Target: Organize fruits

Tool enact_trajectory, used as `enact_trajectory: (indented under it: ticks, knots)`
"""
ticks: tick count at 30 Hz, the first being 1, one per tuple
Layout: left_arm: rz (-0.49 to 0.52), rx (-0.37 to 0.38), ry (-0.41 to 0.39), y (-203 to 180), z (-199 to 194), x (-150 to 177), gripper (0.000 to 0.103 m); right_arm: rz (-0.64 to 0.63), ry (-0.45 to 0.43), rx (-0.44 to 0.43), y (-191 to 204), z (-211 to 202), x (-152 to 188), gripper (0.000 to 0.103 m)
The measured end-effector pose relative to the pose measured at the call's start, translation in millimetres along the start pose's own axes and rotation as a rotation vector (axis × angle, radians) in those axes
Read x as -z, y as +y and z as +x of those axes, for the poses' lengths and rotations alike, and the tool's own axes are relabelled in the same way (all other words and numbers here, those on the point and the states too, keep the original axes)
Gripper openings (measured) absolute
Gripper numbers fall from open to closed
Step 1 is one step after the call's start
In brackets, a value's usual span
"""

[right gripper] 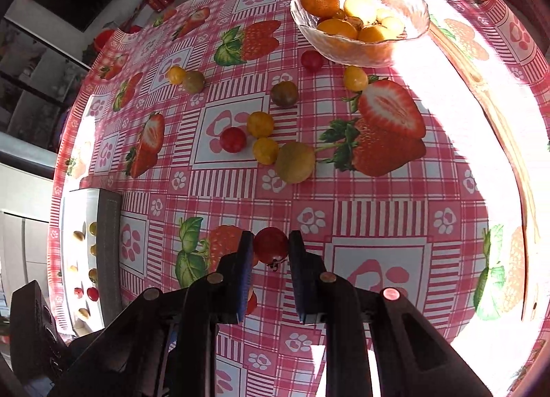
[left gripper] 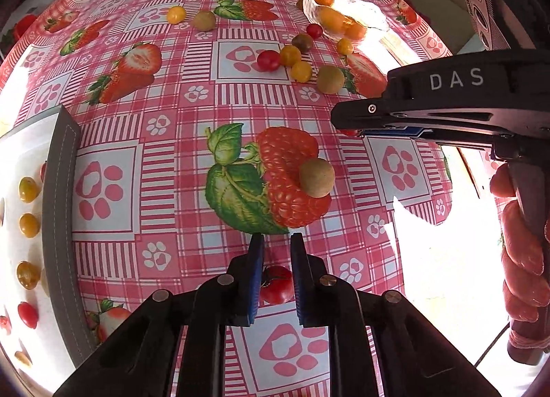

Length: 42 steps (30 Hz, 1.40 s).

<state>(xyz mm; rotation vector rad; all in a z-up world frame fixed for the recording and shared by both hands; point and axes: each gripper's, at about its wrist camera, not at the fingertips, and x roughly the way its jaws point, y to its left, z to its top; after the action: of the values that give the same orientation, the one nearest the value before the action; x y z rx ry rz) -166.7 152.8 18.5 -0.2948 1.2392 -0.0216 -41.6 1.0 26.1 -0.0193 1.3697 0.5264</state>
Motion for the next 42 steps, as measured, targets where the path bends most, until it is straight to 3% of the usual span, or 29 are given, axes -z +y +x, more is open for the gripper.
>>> enact_trajectory:
  ticks: [5,10,12,13,14,22,27,29,30,37,42]
  knots:
    - [-0.003,0.022,0.002,4.6,0.3,-1.7,0.018,0.007,-0.003,0.000,0.4,-3.0,1.3,0.023]
    - [0.034,-0.007,-0.005,6.4,-3.0,0.3,0.019,0.013,-0.004,-0.005,1.0,-4.3,2.3,0.023]
    - [0.045,-0.016,-0.004,6.0,-4.6,2.6,0.053,0.015,-0.004,-0.008,0.9,-5.0,3.6,0.023]
    - [0.046,-0.032,-0.025,5.4,-8.4,4.2,0.077,0.017,-0.003,-0.008,0.8,-5.1,4.1,0.023]
    - [0.051,-0.041,-0.066,5.5,-15.2,6.9,0.078,0.018,-0.002,-0.009,0.7,-5.1,4.6,0.023]
    - [0.118,-0.082,-0.032,-4.1,-7.3,10.8,0.075,0.033,0.002,-0.010,-3.0,-6.0,8.7,0.023]
    - [0.151,-0.165,-0.018,-11.1,-2.0,14.4,0.043,0.038,0.000,-0.011,-3.5,-8.1,10.8,0.023]
    - [0.158,-0.164,-0.024,-12.4,-3.7,17.4,0.028,0.042,-0.002,-0.012,-3.6,-9.4,12.2,0.023]
    - [0.159,-0.163,-0.024,-13.1,-4.6,19.2,0.025,0.045,-0.004,-0.013,-3.2,-10.2,13.2,0.023]
    - [0.043,-0.047,-0.016,5.9,-16.0,17.6,0.024,0.040,-0.015,-0.028,5.1,-18.0,17.4,0.023]
    - [-0.002,-0.026,-0.032,17.7,-31.9,16.5,0.024,0.031,-0.015,-0.041,16.4,-21.4,19.9,0.023]
